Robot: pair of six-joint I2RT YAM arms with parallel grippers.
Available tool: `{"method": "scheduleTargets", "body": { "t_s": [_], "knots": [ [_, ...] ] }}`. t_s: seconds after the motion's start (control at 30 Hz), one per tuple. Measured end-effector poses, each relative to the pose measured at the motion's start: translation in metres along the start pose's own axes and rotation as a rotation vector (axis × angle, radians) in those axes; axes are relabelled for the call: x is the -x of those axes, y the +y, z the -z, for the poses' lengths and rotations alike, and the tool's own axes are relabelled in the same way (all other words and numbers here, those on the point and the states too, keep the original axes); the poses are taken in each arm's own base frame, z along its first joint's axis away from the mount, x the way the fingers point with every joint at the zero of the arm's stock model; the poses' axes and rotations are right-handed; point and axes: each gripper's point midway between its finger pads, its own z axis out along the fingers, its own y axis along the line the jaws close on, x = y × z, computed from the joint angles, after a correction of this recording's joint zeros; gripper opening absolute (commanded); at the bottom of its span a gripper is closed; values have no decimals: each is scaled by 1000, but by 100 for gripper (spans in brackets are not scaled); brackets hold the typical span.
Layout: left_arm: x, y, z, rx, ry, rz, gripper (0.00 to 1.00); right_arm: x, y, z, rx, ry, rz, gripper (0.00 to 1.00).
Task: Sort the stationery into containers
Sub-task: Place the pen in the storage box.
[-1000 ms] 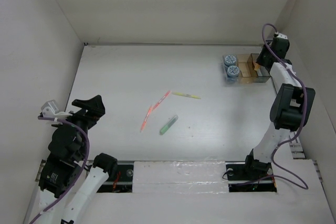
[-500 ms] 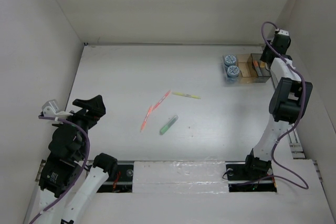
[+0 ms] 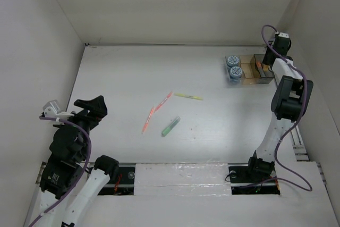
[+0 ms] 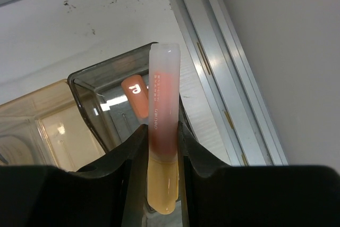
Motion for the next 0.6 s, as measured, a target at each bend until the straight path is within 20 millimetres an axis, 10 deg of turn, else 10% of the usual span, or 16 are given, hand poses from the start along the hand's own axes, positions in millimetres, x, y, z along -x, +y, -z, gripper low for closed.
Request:
{"method": "scheduleTargets", "body": {
  "t_s": [0.6],
  "knots": [
    [1, -1, 0, -4, -5, 3, 100, -8, 0, 2, -32, 35, 20, 55]
  ]
}}
